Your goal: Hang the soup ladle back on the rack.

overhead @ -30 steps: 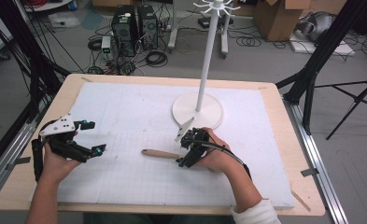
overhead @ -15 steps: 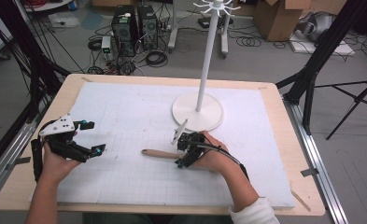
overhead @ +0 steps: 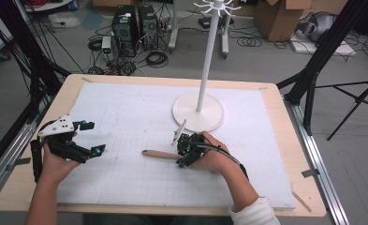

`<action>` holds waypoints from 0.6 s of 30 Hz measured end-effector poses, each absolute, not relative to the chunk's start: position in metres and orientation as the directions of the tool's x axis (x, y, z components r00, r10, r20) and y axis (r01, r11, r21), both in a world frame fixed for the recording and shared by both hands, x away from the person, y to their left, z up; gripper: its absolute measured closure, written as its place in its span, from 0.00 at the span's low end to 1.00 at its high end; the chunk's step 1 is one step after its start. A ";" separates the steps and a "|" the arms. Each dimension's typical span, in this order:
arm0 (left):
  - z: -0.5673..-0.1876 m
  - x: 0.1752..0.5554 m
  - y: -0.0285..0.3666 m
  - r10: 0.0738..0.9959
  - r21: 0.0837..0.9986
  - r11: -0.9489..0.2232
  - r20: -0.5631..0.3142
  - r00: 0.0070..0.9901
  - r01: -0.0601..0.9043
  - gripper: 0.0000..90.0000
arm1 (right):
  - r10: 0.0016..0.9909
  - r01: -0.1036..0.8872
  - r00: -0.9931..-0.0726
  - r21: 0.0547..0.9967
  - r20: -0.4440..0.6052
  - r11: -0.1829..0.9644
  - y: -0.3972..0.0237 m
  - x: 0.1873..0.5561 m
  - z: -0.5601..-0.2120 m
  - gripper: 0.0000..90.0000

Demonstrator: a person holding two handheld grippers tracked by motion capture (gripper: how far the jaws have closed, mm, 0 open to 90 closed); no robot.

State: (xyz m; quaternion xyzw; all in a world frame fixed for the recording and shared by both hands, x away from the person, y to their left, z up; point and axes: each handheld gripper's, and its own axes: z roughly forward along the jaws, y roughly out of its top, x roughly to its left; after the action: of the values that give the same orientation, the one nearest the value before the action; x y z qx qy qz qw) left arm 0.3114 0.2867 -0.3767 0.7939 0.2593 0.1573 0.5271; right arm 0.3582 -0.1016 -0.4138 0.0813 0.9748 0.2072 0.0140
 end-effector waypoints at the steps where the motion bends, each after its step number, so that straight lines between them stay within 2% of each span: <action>1: -0.377 0.311 0.287 0.578 0.919 -0.309 -0.024 0.816 0.246 0.02 | 0.161 0.150 -0.987 0.409 0.006 0.900 -0.102 0.358 -0.414 0.69; 2: -0.377 0.311 0.286 0.580 0.919 -0.307 -0.025 0.815 0.247 0.02 | 0.139 0.124 -0.990 0.423 -0.004 0.898 -0.102 0.360 -0.415 0.71; 4: -0.377 0.312 0.286 0.579 0.918 -0.309 -0.025 0.815 0.248 0.02 | 0.189 0.182 -0.982 0.394 0.021 0.901 -0.102 0.356 -0.413 0.76; 7: -0.377 0.312 0.286 0.578 0.917 -0.312 -0.024 0.816 0.248 0.02 | 0.178 0.167 -0.984 0.406 0.012 0.898 -0.102 0.358 -0.413 0.83; 15: -0.376 0.311 0.287 0.577 0.919 -0.310 -0.023 0.816 0.245 0.02 | 0.193 0.180 -0.981 0.405 0.008 0.896 -0.102 0.359 -0.413 0.85; 18: -0.376 0.311 0.288 0.577 0.920 -0.310 -0.020 0.816 0.241 0.02 | 0.226 0.209 -0.974 0.411 0.007 0.887 -0.105 0.359 -0.410 0.85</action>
State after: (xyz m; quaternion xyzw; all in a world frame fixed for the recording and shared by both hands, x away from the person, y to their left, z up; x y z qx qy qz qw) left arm 0.3110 0.2878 -0.3757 0.7934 0.2579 0.1591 0.5280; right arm 0.3587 -0.1047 -0.4103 0.1120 0.9712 0.2091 0.0205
